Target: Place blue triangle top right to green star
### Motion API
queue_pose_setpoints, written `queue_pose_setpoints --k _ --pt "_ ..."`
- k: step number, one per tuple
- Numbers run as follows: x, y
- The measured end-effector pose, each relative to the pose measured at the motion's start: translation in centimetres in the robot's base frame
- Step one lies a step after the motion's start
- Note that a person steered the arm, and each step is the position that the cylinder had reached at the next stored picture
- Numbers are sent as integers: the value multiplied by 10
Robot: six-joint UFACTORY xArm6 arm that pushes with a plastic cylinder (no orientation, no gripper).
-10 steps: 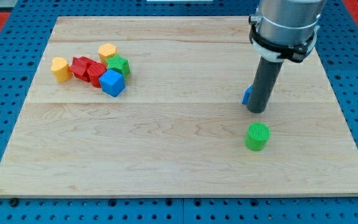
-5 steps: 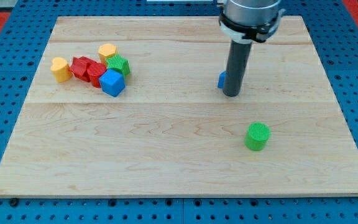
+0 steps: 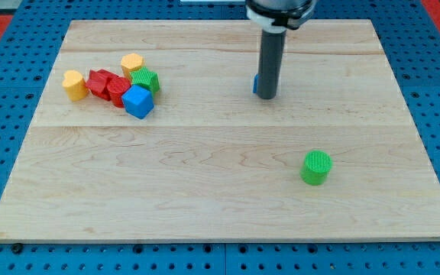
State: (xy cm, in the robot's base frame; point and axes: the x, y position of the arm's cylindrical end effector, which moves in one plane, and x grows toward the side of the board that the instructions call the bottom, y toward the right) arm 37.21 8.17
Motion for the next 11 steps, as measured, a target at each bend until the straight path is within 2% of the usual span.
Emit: queue_pose_setpoints --k 1,3,5,7,8,9,10,11 --pt "-19 26" --pt "-37 7" --pt "-74 -14" --pt "-70 -118" --pt "-104 -115" --pt "-119 -134" --pt "-127 -167" --pt "-107 -184"
